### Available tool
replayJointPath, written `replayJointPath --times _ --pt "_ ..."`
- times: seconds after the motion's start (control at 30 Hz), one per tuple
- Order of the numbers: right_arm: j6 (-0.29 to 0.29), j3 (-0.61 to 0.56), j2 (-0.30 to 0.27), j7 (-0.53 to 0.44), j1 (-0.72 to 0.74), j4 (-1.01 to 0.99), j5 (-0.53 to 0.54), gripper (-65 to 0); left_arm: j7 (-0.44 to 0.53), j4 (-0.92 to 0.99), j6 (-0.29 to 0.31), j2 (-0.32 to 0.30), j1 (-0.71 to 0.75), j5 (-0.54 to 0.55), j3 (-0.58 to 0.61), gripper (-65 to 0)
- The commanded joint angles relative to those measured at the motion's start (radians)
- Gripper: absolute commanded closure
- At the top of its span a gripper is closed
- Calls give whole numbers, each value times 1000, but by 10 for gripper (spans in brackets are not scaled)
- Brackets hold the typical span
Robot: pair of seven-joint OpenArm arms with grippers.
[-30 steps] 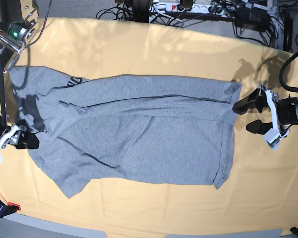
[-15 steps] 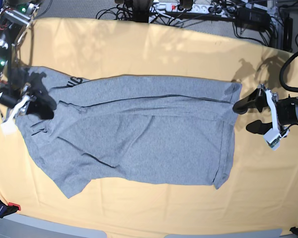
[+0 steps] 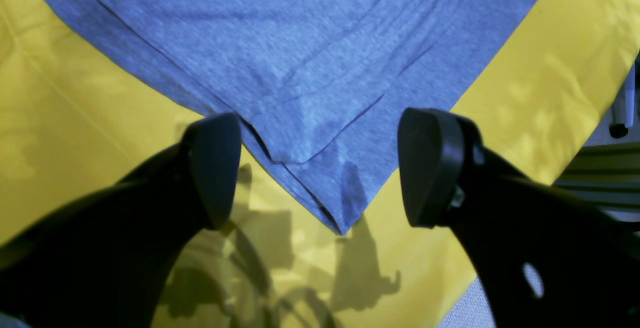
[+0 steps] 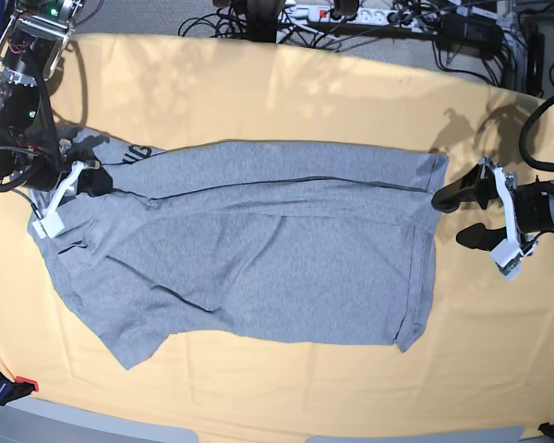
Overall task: Layout the t-shirt on the table in an organized manner, then fold the t-shirt properly
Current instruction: 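Grasp the shirt edge near the collar with the right gripper, then pull the grasped edge outward with the right gripper to flatten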
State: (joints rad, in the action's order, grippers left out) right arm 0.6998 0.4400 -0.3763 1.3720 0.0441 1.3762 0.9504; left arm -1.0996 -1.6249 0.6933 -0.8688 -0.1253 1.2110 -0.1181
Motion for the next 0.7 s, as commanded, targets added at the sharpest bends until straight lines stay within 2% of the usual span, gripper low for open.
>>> replayJointPath --times 0.0,0.07,0.17,0.23,0.3,0.4,0.5,0.57,0.67 --pt "-2 4 -19 0 9 10 -11 0 19 -9 5 -23 -19 21 -15 -492" --pt "-2 4 -19 -36 9 10 3 0 19 -9 5 -23 -19 21 -15 -492" --pt "-2 4 -7 -143 12 10 2 0 19 -9 5 -23 -19 20 -15 -492" --pt "-2 4 14 -212 30 10 2 0 19 -9 5 -23 -19 21 -15 -492" --pt "-2 4 41 -234 68 10 3 0 23 -9 5 -23 -19 21 -15 -492" --pt "-2 4 76 -235 133 10 61 0 23 -9 5 -23 -19 21 -15 -492" --pt "-2 4 82 -220 192 10 155 0 22 -9 5 -23 -19 20 -15 -492" --pt "-2 5 79 -174 235 11 209 0 22 -9 5 -23 -19 20 -15 -492" --pt "-2 5 77 -42 290 16 293 0 21 -9 5 -23 -19 20 -15 -492"
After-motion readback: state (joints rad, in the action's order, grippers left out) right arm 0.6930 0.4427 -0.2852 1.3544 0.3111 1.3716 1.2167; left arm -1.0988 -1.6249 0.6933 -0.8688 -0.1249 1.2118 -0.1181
